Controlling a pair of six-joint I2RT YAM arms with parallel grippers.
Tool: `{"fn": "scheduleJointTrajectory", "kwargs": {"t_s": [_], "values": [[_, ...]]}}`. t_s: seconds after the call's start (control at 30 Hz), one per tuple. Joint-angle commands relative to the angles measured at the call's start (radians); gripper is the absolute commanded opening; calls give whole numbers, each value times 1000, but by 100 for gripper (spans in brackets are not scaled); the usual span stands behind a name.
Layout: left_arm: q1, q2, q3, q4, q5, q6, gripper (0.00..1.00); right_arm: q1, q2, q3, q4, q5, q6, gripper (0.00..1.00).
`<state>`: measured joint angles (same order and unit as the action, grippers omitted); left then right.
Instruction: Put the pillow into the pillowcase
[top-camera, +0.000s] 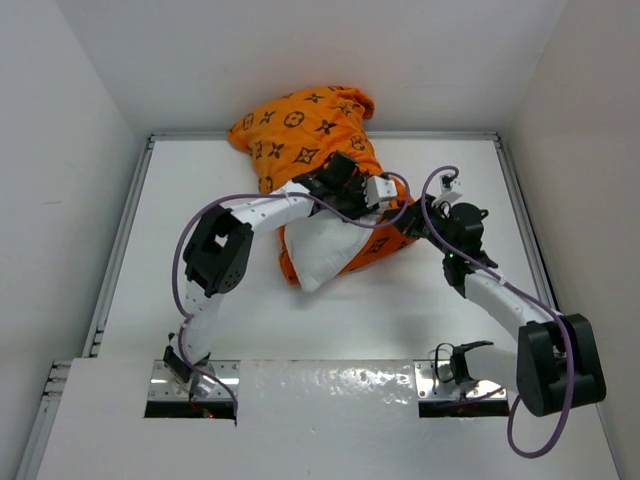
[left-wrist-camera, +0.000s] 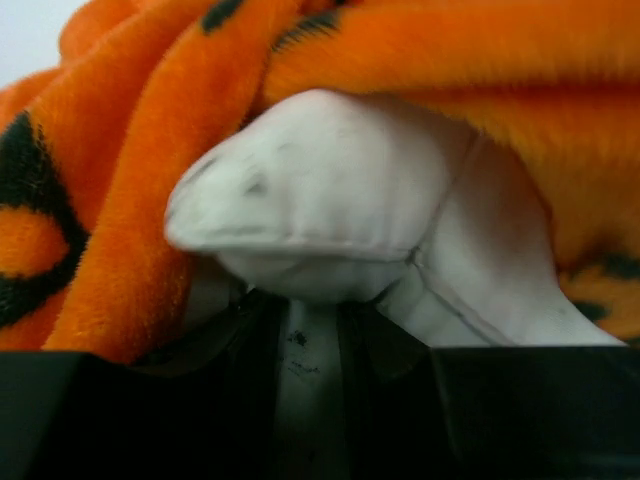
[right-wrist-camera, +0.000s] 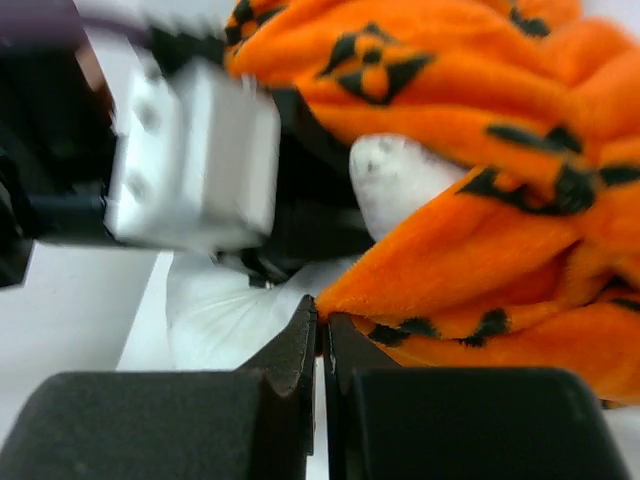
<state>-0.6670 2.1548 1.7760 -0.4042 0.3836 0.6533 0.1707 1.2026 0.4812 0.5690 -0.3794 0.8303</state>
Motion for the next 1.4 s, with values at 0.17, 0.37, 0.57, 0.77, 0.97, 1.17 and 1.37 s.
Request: {"fn": "scheduleJointTrajectory", "kwargs": {"t_s": [0.17, 0.37, 0.57, 0.77, 0.97, 1.17, 1.37], "values": [[30, 19, -225, -17, -166, 162, 35, -8, -11, 171, 327, 93, -10, 0], [35, 189, 45, -10, -36, -55, 57, 195, 0, 234, 217, 79, -129, 0], [69, 242, 366, -113, 260, -196, 67, 191, -46, 181, 221, 106, -85, 0], [144, 100, 445, -145, 409, -224, 100, 109, -29, 210, 138, 134, -63, 0], [211, -70, 487, -130, 445, -202, 100, 93, 12, 318, 72, 53, -86, 0], [244, -145, 572, -90, 595, -313, 100, 93, 51, 419, -21, 40, -102, 0], [250, -182, 585, -142, 650, -307, 100, 96, 127, 505, -17, 14, -89, 0]]}}
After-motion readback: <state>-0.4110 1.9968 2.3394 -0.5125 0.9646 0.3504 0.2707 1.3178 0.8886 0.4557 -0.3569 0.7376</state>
